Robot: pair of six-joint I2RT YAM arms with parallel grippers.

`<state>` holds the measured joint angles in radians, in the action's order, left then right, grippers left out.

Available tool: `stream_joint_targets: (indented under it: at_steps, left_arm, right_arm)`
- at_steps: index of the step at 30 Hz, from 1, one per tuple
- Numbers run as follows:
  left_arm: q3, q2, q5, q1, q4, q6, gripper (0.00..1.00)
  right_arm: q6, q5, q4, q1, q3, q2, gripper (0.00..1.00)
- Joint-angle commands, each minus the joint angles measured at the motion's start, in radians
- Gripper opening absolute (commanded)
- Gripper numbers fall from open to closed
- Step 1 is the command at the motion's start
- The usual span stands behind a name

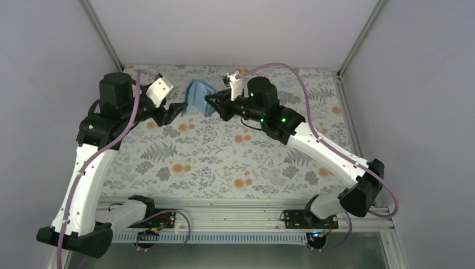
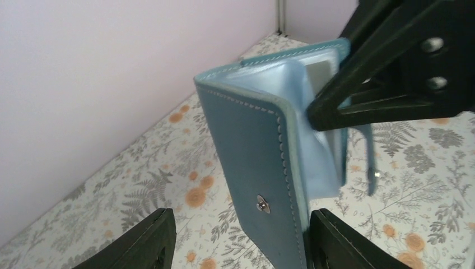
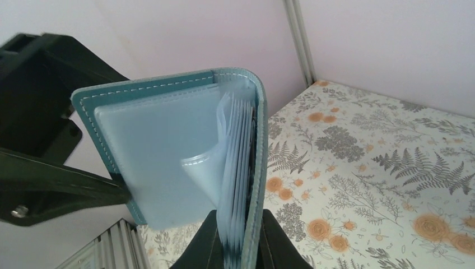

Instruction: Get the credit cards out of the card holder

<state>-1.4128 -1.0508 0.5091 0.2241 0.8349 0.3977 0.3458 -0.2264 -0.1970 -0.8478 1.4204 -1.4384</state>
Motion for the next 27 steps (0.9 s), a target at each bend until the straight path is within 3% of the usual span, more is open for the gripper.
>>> stream_joint_targets:
  at_steps: [1, 5, 8, 10, 15, 17, 24, 27]
  left_arm:
    - [-0.054, 0.02, 0.109, -0.017, 0.048, 0.035, 0.59]
    - [-0.065, 0.021, 0.15, -0.022, 0.071, 0.038, 0.5]
    - [-0.036, 0.027, 0.149, -0.02, 0.067, 0.057, 0.51]
    - [-0.013, 0.037, 0.149, -0.02, 0.05, 0.06, 0.57]
    - [0.003, 0.043, 0.232, -0.011, 0.024, 0.037, 0.88]
    - [0.019, 0.036, 0.172, -0.006, -0.019, -0.021, 0.98]
    - [0.018, -0.018, -0.005, 0.027, -0.07, -0.049, 1.0]
    - [-0.009, -0.06, 0.023, 0.046, -0.061, -0.075, 1.0]
  right_arm:
    - [-0.063, -0.135, 0.076, 0.026, -0.024, 0.038, 0.04]
    - [-0.086, -0.179, 0.087, 0.026, -0.041, 0.046, 0.04]
    - [-0.068, -0.193, 0.109, 0.026, -0.046, 0.044, 0.04]
    - [-0.049, -0.191, 0.119, 0.027, -0.046, 0.035, 0.04]
    - [0.069, -0.092, 0.103, 0.027, -0.014, -0.01, 0.04]
    - [0.135, -0.051, 0.103, 0.025, -0.006, -0.027, 0.04]
    - [0.175, 0.054, 0.088, -0.029, 0.033, -0.046, 0.04]
    - [0.172, 0.05, 0.078, -0.054, 0.067, -0.06, 0.04]
